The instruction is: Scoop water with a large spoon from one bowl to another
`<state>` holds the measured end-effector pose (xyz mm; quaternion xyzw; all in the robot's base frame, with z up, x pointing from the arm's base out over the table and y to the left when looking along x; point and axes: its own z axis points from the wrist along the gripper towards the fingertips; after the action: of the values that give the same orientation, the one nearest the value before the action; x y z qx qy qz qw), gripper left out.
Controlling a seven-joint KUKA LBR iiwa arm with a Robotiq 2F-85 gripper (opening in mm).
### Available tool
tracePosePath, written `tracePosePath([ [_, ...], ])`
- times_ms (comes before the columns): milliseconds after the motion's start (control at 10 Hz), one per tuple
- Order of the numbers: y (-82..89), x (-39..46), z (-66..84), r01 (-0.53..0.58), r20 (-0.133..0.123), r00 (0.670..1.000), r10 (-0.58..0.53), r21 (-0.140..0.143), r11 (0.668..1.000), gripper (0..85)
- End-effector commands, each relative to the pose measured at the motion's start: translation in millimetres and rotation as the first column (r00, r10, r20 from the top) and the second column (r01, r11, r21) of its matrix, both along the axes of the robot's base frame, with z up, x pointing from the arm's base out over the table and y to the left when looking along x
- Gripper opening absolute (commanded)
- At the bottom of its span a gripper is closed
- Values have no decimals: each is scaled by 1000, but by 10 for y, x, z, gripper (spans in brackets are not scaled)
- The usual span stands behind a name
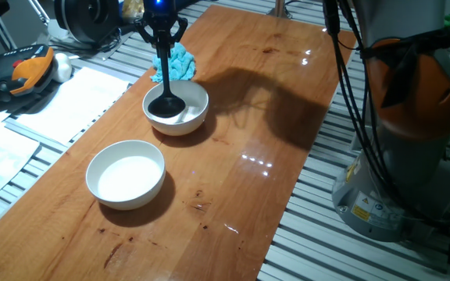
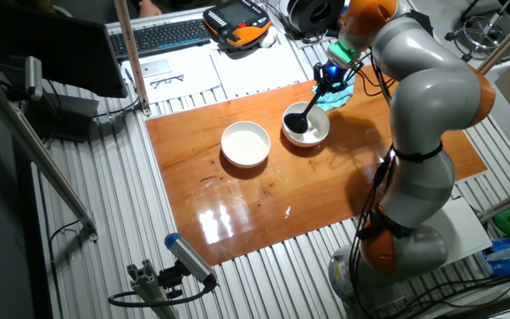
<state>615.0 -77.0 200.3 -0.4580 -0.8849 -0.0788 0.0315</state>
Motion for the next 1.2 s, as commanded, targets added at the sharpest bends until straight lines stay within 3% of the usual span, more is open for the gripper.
tracePosePath([
  [0,0,-1,-2,-18,10,1000,17,18,1000,0],
  [100,1,-3,0,-44,26,999,44,32,999,0],
  [300,-4,-3,1,-68,35,997,66,61,996,0],
  [700,12,5,-5,-97,60,994,93,71,993,0],
  [1100,22,7,-2,-136,75,989,128,104,985,0],
])
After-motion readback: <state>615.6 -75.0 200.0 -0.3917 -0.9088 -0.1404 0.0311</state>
